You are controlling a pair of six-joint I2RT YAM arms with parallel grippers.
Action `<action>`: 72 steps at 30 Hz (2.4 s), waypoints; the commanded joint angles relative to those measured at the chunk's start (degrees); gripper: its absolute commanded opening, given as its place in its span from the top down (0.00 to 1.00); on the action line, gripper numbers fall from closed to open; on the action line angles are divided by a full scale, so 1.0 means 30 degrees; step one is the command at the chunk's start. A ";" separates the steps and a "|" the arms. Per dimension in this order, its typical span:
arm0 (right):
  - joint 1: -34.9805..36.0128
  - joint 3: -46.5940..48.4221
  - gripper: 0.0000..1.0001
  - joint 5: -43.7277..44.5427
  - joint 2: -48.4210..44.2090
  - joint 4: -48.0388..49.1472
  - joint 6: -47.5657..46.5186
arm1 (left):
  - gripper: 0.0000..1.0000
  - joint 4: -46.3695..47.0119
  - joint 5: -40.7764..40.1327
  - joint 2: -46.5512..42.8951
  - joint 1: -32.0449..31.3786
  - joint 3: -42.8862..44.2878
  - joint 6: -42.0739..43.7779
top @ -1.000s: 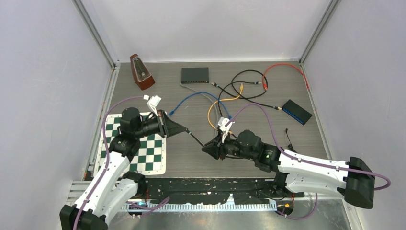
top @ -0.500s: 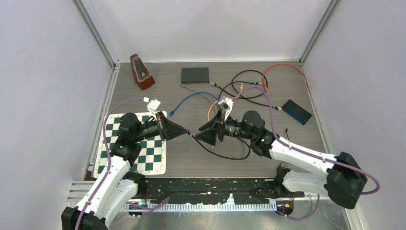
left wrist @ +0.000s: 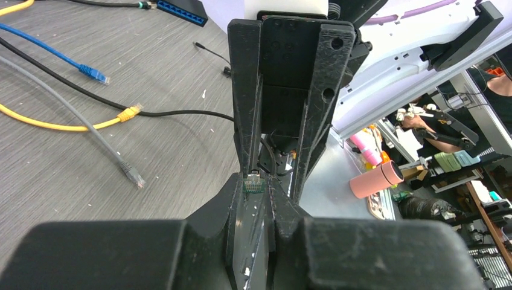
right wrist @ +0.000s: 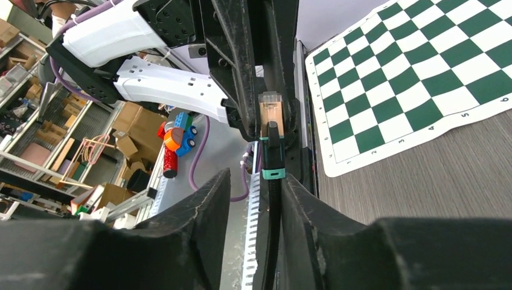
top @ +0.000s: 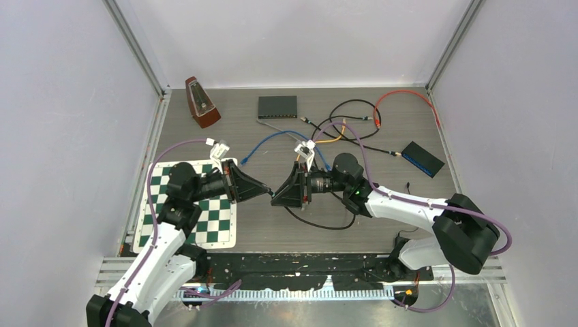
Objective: Insert the plug into the switch port
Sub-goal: Pick up the connector from the center of the board.
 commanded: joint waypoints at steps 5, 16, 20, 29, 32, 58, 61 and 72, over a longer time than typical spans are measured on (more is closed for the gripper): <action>0.0036 0.0360 0.68 0.0074 -0.0198 0.2877 0.0572 | 1.00 0.0338 0.0530 -0.0143 -0.0114 0.0324 0.0524; 0.0033 0.0518 0.68 0.0366 0.0056 0.3100 0.0894 | 1.00 0.0342 0.0705 -0.0408 -0.0190 0.0125 0.0524; 0.0015 0.0360 0.63 0.0700 0.0095 0.3648 0.1280 | 1.00 0.0345 0.0857 -0.0392 -0.0235 0.0102 0.0451; 0.0045 0.0257 0.56 0.0810 0.0409 0.4835 0.2128 | 1.00 0.0506 0.0899 -0.0688 -0.0317 -0.0037 0.0301; 0.0025 0.0326 0.47 0.1186 0.0447 0.4613 0.2034 | 1.00 0.0725 0.0982 -0.0632 -0.0333 -0.0058 0.0111; 0.0058 -0.0866 0.55 0.0455 0.1123 0.5023 0.2058 | 1.00 0.0973 0.0788 -0.0747 -0.0356 -0.0160 -0.0109; 0.0053 -0.0904 0.68 0.0512 0.1064 0.5094 0.2054 | 1.00 0.0920 0.0842 -0.0594 -0.0348 -0.0104 -0.0106; -0.0748 -0.3060 0.95 0.4790 -0.2110 0.4471 0.1691 | 0.43 -0.6255 -0.4051 0.0407 -0.0349 0.2466 0.3560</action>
